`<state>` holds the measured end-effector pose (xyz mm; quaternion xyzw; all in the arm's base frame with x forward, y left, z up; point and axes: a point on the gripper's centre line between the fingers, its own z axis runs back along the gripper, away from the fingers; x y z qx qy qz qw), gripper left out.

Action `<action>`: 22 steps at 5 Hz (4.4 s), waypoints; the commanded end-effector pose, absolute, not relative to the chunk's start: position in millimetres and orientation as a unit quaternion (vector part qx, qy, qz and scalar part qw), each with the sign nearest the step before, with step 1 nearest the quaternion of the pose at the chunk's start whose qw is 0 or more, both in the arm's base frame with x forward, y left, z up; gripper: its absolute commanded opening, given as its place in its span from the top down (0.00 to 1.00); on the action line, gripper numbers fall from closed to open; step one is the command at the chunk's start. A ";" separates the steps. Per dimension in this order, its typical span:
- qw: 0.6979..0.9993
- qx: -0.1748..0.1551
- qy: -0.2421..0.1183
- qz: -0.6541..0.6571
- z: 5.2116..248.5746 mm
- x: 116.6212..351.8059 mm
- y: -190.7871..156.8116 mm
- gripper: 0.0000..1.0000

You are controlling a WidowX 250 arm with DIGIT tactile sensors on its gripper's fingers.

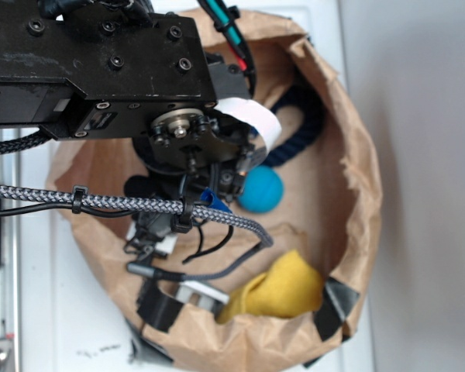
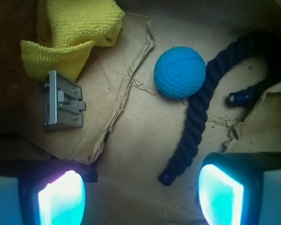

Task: Grab the blue rope.

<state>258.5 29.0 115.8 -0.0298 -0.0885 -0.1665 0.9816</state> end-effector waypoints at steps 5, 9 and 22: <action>0.994 0.021 -0.083 -0.065 49.6 295.0 89.2 0.00; 0.986 -0.004 -0.093 -0.136 47.2 266.6 57.3 0.00; 0.992 0.049 -0.115 -0.004 223.7 261.7 3.2 1.00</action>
